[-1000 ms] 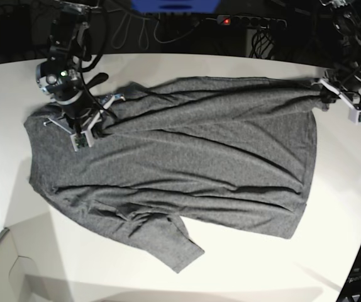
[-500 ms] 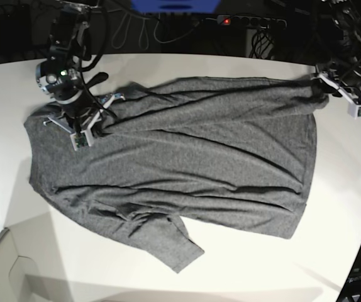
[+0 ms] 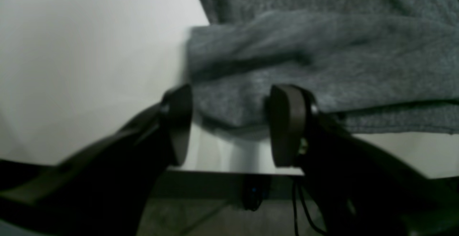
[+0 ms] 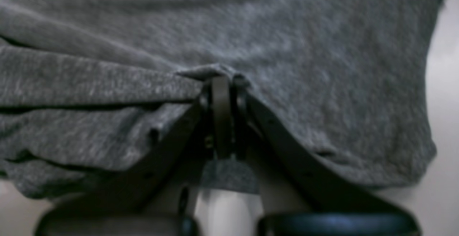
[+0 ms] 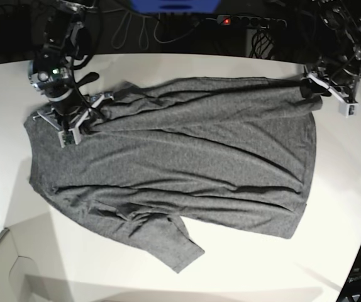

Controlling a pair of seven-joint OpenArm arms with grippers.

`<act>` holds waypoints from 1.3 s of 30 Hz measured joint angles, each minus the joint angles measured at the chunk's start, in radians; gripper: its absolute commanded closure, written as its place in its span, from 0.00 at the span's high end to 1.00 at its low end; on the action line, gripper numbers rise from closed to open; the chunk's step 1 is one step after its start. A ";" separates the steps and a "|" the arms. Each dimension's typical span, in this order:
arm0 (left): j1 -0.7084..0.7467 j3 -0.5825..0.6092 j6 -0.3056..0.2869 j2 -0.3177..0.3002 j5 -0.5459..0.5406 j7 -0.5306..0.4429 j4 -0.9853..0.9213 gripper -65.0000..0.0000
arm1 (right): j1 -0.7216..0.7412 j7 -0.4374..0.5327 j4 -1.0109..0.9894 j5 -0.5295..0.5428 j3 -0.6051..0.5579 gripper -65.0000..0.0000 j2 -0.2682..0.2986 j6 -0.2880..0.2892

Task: Layout the t-shirt on the table in an organized manner, then fold the t-shirt properly
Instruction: 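Hold the shoulder corners with both grippers and drag them toward the robot, then pull the shoulder corners apart with both grippers to widen the collar edge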

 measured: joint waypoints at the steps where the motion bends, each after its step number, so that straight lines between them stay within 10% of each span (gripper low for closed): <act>1: 0.000 -0.002 0.000 0.000 0.000 0.000 0.002 0.52 | 0.000 0.000 0.000 0.000 0.000 0.00 0.000 0.000; 34: -0.069 -0.002 -0.003 -0.005 -0.051 -0.070 -0.190 0.51 | -0.019 0.002 0.002 0.001 -0.011 0.00 0.000 0.000; 39: -0.072 -0.002 -0.008 -0.013 -0.058 -0.084 -0.220 0.25 | -0.019 0.001 0.002 0.001 -0.011 0.00 0.000 0.000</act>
